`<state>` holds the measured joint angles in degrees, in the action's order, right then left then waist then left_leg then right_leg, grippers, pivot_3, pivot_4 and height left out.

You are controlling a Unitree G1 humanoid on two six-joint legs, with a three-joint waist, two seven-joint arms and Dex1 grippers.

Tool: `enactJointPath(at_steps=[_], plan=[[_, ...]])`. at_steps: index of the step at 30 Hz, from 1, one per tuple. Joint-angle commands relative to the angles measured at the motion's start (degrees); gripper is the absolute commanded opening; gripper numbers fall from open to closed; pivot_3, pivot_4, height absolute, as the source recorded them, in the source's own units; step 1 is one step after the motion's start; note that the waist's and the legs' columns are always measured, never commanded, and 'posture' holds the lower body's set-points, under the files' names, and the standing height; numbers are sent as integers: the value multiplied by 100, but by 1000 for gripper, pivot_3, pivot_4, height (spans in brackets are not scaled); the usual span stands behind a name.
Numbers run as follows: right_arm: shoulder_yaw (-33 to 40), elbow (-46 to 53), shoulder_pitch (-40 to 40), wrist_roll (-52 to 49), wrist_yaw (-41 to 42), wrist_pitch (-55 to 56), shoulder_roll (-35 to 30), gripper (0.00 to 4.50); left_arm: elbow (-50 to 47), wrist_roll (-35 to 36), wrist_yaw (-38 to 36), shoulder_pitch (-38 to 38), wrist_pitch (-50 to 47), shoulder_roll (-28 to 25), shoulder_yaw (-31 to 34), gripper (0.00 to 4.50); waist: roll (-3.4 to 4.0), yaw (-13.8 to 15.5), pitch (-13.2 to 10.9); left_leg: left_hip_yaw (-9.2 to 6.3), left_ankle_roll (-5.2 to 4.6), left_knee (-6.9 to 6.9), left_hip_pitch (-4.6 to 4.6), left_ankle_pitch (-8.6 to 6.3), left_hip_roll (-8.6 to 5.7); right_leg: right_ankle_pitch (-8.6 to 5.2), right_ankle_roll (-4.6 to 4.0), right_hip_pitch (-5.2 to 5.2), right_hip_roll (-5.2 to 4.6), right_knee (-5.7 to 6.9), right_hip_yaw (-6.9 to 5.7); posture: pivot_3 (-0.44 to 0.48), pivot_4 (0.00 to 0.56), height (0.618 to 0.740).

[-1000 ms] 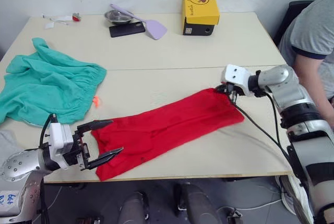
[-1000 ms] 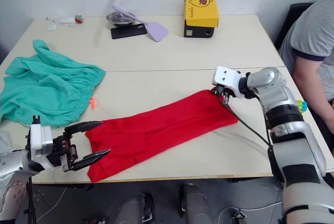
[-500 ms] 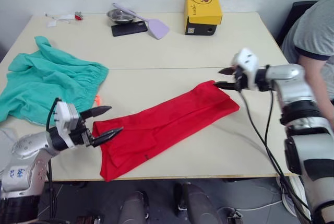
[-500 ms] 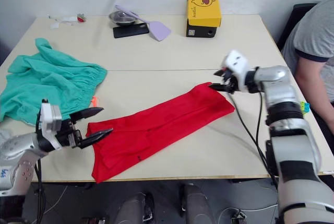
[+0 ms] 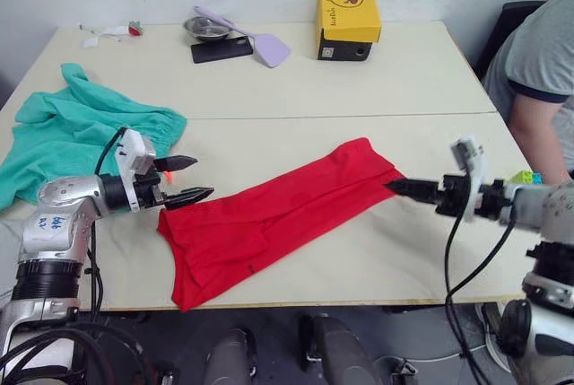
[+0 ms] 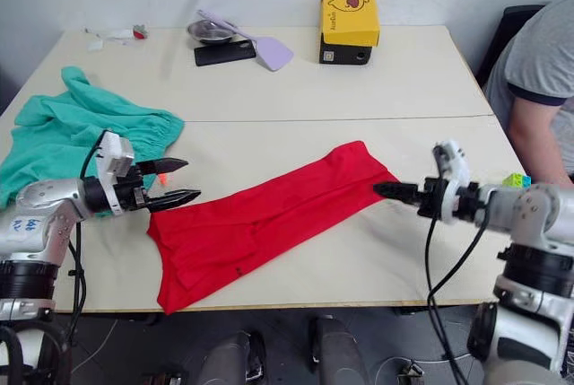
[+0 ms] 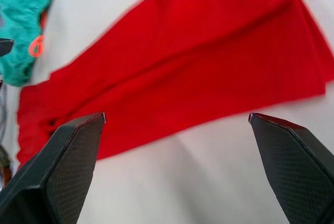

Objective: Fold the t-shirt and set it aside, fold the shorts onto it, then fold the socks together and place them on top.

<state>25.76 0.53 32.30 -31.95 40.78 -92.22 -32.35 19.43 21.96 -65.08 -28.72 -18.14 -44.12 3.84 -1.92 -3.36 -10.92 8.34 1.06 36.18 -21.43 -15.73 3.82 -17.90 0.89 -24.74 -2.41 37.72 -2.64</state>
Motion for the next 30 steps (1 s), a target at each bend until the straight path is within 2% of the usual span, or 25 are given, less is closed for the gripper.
enactJointPath(at_steps=[1,9,15,16,18,21,24,28,29,30], plan=[[192,298,-23,-215,-666,-28,108,4485,324,-292,-338,-309,-231,-223,-285,4500,-1,6,0,1,2,0,-2,1,0,1,1,-2,0,0,0,0,150,740],[96,124,168,-459,-1671,-28,492,4485,581,-777,-483,-697,-588,-272,-691,4500,-16,-1,9,-1,-2,2,3,3,0,3,7,6,1,-2,1,0,150,740],[-171,59,314,-38,-2104,194,875,4485,474,-943,-915,-612,-1273,-571,-1065,4500,-32,-88,19,-1,4,-3,17,5,3,3,6,12,4,3,3,0,150,740],[-194,24,326,-11,-2134,281,911,4500,484,-931,-886,-621,-1331,-554,-1041,4117,-37,-99,22,-1,2,-3,22,4,2,2,5,18,3,1,3,0,150,740],[-248,-57,354,32,-2162,425,946,4500,499,-916,-851,-636,-1390,-515,-993,3646,-51,-122,31,-2,-3,-3,22,1,2,2,6,19,2,1,4,0,150,740],[-442,-103,367,97,-2167,713,914,3881,439,-865,-877,-594,-1500,-504,-954,2600,-57,-129,34,-2,-3,-2,22,1,2,2,6,19,1,2,4,0,150,740],[-522,-255,446,131,-2128,929,891,2850,287,-757,-813,-508,-1626,-478,-838,1637,-57,-134,34,-2,-2,-4,20,2,2,2,5,16,1,1,4,0,150,740],[-760,-534,607,214,-1989,1364,795,1257,-318,-505,-680,-129,-2022,-546,-579,276,-56,-153,33,0,1,-8,17,3,2,1,4,11,1,1,7,0,150,740],[-776,-618,708,213,-1980,1441,818,914,-555,-391,-582,22,-2194,-559,-435,2,-55,-165,32,0,2,-10,15,4,2,1,4,10,1,1,7,0,150,740],[-836,-707,825,205,-1926,1519,815,545,-823,-264,-488,191,-2381,-563,-279,0,-53,-172,30,3,4,-10,14,4,3,0,4,6,2,1,9,0,150,740]])
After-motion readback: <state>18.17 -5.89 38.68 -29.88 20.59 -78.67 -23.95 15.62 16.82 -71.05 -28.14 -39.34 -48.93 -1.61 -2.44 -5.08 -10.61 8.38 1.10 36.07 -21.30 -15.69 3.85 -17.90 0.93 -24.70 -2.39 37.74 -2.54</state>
